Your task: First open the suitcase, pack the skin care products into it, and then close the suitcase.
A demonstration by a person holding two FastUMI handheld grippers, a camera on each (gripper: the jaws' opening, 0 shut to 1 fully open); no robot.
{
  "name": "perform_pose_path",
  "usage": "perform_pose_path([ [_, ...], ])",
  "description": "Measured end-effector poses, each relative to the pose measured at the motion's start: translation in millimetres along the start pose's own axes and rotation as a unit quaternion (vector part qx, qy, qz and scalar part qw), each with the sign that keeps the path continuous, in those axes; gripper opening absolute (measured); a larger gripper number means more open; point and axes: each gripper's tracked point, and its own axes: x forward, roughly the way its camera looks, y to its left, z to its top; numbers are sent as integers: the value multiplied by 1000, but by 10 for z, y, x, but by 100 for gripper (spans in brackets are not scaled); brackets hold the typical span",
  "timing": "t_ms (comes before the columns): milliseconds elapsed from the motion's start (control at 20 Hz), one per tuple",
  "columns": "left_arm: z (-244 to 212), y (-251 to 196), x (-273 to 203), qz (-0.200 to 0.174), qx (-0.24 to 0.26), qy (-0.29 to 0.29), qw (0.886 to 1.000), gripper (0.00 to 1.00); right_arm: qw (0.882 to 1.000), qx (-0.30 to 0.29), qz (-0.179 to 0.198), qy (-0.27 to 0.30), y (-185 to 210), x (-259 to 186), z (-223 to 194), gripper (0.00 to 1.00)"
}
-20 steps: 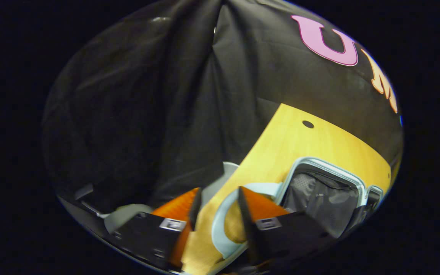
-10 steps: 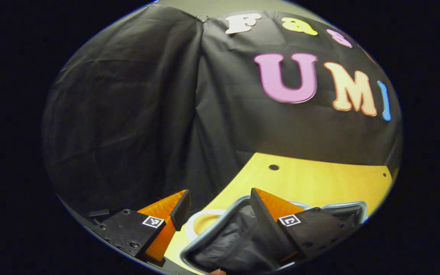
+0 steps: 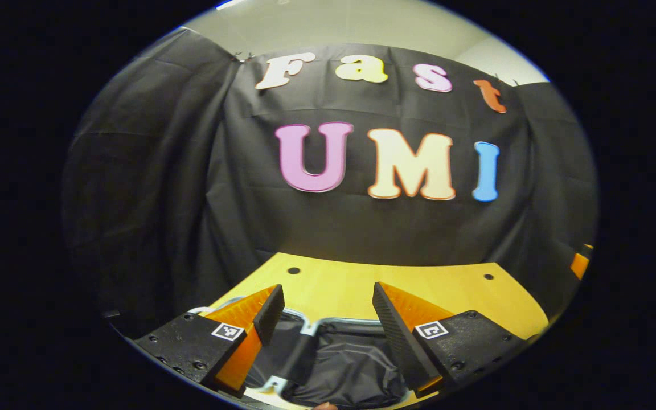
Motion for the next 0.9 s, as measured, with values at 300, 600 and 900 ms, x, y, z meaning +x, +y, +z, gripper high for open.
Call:
perform_pose_path([
  [300,-423,-1257,-267,-95,5,45,994,93,1000,8,4,30,-317,-107,-334,100],
  [600,-1247,-2023,-271,-159,14,142,977,94,999,-4,-6,44,-610,-230,-478,100],
  [900,-1944,-2323,-256,-173,4,219,960,95,997,-26,-34,57,-923,-353,-567,100],
])
